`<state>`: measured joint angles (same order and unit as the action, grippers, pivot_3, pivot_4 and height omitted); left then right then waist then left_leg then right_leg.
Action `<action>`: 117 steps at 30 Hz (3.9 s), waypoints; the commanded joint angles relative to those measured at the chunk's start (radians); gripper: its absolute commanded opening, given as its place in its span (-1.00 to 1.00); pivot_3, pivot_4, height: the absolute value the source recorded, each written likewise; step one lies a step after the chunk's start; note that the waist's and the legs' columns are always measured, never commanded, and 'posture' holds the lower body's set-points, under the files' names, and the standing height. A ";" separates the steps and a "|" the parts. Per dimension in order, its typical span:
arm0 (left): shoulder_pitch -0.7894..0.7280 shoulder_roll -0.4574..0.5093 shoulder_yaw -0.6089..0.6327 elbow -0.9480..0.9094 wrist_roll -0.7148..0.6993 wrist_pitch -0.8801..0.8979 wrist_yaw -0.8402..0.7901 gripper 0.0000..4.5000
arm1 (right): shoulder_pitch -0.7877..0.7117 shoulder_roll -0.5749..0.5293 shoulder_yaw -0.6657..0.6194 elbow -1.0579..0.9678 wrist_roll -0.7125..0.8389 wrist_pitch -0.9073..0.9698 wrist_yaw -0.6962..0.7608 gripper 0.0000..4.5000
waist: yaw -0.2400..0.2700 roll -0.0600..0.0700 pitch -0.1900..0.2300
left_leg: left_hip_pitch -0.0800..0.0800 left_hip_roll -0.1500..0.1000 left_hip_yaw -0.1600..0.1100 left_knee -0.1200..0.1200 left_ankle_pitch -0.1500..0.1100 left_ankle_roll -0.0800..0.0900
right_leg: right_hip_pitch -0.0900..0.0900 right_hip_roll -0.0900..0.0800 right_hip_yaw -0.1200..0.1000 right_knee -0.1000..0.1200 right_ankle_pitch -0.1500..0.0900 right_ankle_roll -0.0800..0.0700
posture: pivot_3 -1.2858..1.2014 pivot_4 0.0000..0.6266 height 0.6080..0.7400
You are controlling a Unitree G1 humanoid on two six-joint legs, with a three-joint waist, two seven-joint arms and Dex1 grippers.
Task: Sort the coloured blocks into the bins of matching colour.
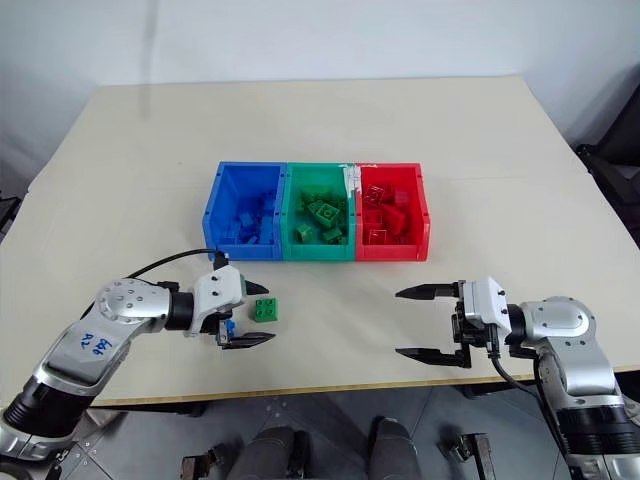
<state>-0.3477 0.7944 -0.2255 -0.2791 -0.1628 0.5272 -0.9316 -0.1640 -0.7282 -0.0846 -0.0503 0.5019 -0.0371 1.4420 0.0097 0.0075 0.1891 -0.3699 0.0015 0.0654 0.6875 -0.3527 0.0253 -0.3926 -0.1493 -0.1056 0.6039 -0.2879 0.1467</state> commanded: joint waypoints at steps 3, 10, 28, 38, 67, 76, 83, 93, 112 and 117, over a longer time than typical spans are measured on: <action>-0.002 0.025 -0.018 0.012 0.034 0.028 -0.013 0.47 | 0.032 0.011 -0.009 -0.076 0.024 0.013 -0.040 1.00 | 0.008 0.000 0.000 | 0.000 0.000 0.000 0.002 0.000 0.000 | 0.001 0.000 0.000 0.000 0.000 0.000 | 0.03 -0.52 1.00; -0.017 -0.026 0.016 0.040 -0.009 -0.032 -0.018 -0.35 | 0.094 0.020 -0.033 -0.105 0.016 0.013 -0.111 1.00 | 0.014 0.000 0.000 | 0.000 0.001 0.000 0.005 0.000 0.000 | 0.001 0.000 0.000 0.003 0.000 0.000 | 0.03 -0.52 1.00; -0.570 -0.513 0.119 0.633 -0.005 -0.213 0.270 -0.19 | 0.165 0.157 -0.133 -0.332 0.022 0.169 -0.612 1.00 | 0.035 -0.004 0.000 | -0.004 -0.002 0.002 0.010 0.000 0.001 | 0.001 0.000 0.000 0.005 0.001 0.002 | 0.03 -0.52 1.00; -0.402 -0.409 0.200 0.485 -0.063 -0.330 0.135 0.99 | 0.114 0.132 -0.096 -0.311 0.020 0.153 -0.558 1.00 | 0.010 -0.004 0.000 | -0.005 -0.002 0.002 0.010 0.000 0.001 | 0.000 0.000 -0.001 0.004 0.001 0.002 | 0.03 -0.52 1.00; 0.535 0.050 0.576 0.013 -0.247 -0.427 -0.201 0.99 | -0.137 0.052 0.068 0.112 -0.007 0.022 -0.002 1.00 | 0.007 -0.004 0.001 | -0.002 0.009 0.000 0.011 -0.007 0.002 | 0.001 0.000 -0.001 0.002 0.000 0.000 | 0.03 -0.52 1.00; 0.281 0.015 0.272 0.151 -0.055 -0.381 -0.119 0.99 | -0.069 0.027 0.051 0.030 -0.001 0.053 -0.029 1.00 | 0.004 -0.002 0.000 | -0.002 0.008 0.003 0.010 -0.007 0.002 | -0.001 0.001 -0.001 0.003 0.000 0.000 | 0.03 -0.52 1.00; 0.244 0.032 0.245 0.202 -0.067 -0.387 -0.173 0.16 | -0.009 0.008 0.025 -0.026 0.003 0.072 -0.063 1.00 | 0.005 -0.001 0.000 | -0.001 0.009 0.004 0.011 -0.007 0.002 | 0.001 0.001 -0.001 0.003 0.000 0.000 | 0.03 -0.52 1.00; 0.073 -0.138 0.416 0.163 -0.315 -0.217 0.010 -0.35 | 0.030 0.118 -0.025 -0.088 0.025 0.069 -0.258 1.00 | 0.016 -0.002 0.000 | -0.001 0.010 0.003 0.012 -0.007 0.002 | 0.000 0.001 -0.001 0.004 0.000 0.000 | 0.03 -0.52 1.00; -0.242 -0.289 0.393 0.499 -0.148 -0.383 0.221 0.79 | 0.013 0.229 -0.041 -0.104 -0.071 -0.041 -0.477 1.00 | 0.005 -0.002 -0.001 | -0.002 0.001 0.002 0.011 -0.006 0.002 | 0.000 0.001 -0.001 0.004 0.000 0.000 | 0.03 -0.52 1.00; -0.053 -0.246 0.508 0.296 -0.259 -0.377 0.162 0.79 | -0.001 0.215 -0.067 -0.036 -0.066 -0.076 -0.460 1.00 | -0.008 -0.003 0.000 | -0.002 0.002 0.001 0.011 -0.006 0.002 | 0.000 0.001 -0.002 0.004 0.000 0.000 | 0.03 -0.52 1.00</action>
<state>-0.4241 0.5241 0.2254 0.1121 -0.3770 0.1528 -0.7626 -0.1581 -0.5040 -0.1202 -0.0912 0.4193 -0.0871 0.9784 0.0020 0.0050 0.1887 -0.3716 0.0042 0.0663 0.6980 -0.3591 0.0271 -0.3923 -0.1487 -0.1069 0.6078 -0.2875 0.1469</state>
